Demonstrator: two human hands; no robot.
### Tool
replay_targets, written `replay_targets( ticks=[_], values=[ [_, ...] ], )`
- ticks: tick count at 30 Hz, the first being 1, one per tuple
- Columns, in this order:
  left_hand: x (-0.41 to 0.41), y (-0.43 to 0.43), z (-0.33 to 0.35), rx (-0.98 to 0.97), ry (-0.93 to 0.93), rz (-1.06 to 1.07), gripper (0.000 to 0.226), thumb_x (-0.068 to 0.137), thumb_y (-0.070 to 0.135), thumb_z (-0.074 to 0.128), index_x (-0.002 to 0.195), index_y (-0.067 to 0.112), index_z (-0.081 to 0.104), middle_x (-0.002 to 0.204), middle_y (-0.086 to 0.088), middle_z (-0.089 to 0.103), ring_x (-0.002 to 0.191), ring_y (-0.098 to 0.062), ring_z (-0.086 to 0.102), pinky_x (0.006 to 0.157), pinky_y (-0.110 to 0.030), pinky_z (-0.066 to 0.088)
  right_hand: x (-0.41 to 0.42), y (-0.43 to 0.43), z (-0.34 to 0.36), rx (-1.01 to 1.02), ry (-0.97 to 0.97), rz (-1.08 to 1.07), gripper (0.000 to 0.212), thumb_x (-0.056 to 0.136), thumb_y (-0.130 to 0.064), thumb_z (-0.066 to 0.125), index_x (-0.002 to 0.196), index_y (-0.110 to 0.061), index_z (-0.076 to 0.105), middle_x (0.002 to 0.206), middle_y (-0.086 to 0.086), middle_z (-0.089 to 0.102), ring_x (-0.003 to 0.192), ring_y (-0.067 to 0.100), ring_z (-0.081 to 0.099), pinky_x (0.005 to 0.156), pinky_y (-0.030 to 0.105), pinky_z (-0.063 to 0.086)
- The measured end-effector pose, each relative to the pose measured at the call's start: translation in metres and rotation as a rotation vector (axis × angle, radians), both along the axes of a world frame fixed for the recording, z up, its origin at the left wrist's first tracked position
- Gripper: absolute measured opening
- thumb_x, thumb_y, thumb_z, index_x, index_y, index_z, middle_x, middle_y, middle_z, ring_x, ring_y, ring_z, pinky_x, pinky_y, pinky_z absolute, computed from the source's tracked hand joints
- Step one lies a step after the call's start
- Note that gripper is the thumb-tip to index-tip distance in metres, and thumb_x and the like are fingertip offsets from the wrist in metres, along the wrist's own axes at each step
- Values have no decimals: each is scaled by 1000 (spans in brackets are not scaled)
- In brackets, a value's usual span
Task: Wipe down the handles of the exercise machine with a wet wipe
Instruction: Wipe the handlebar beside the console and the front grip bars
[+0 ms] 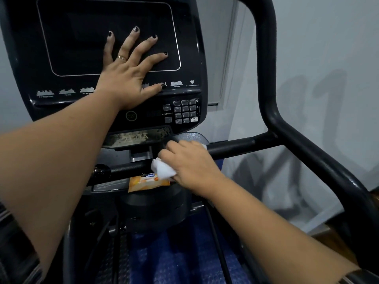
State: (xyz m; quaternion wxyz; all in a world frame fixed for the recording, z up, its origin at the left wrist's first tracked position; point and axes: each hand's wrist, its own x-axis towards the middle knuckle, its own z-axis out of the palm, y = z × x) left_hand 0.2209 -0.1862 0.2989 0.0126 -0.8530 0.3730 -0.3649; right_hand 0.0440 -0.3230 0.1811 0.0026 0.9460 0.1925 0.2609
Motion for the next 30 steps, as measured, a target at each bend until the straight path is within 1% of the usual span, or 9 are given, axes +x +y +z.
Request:
replay_targets(
  ticks=[3,6,9,12,16,18,23,27,30],
  values=[
    [0,0,0,-1,-7,6,70,88,69,31,150,39,22,163,7,6,151,-23,-9,116,-63,-2,-6,-33,-15,48,-40,-75,64,57,-32,83,114,-18,59,91,1,59,79,26,56,72,35,32],
    [0,1,-1,1,-11,8,70,88,69,31,150,39,22,163,6,7,151,-23,-9,116,-63,-2,-12,-72,-16,69,-6,-302,51,49,-7,75,96,-14,58,85,5,59,78,31,57,70,35,27],
    [0,0,-1,3,-10,5,70,87,69,32,150,39,22,163,6,7,151,-24,-8,116,-63,-2,-15,-98,2,20,154,-562,30,67,-5,68,91,-18,55,85,2,61,85,30,58,70,34,28],
    [0,0,-1,-6,-10,2,70,87,68,32,150,39,23,163,6,8,151,-24,-7,116,-63,-2,-8,-99,21,16,363,-600,18,73,-11,60,84,-23,53,74,-4,54,82,26,60,68,30,33],
    [1,-1,-1,-15,-17,-8,69,87,68,35,149,39,24,163,6,9,151,-24,-6,116,-64,-2,8,-88,49,3,791,-593,24,63,-15,76,75,-25,58,70,-4,60,69,21,59,54,27,39],
    [2,-1,-1,-12,-18,-8,69,87,68,34,149,39,24,163,6,9,151,-24,-7,116,-63,-3,13,-73,56,-34,863,-570,28,62,-13,79,80,-24,61,66,-4,59,60,17,56,51,24,38],
    [0,0,0,-13,-5,-16,69,88,67,35,150,39,24,163,6,9,151,-24,-8,116,-63,-3,23,-13,50,-66,727,-419,24,75,-23,72,98,-19,64,86,0,61,76,22,57,62,27,42],
    [0,1,1,-7,-5,-8,69,87,67,34,150,39,23,163,7,8,151,-24,-8,116,-63,-3,18,10,37,11,520,-362,14,76,-25,65,87,-23,55,75,-6,49,78,21,53,66,31,37],
    [0,1,1,-14,3,-17,69,88,67,34,149,39,23,163,7,8,151,-23,-8,116,-63,-3,3,8,21,84,264,-324,25,68,-14,66,81,-24,47,74,-7,50,77,22,54,69,32,35]
  ],
)
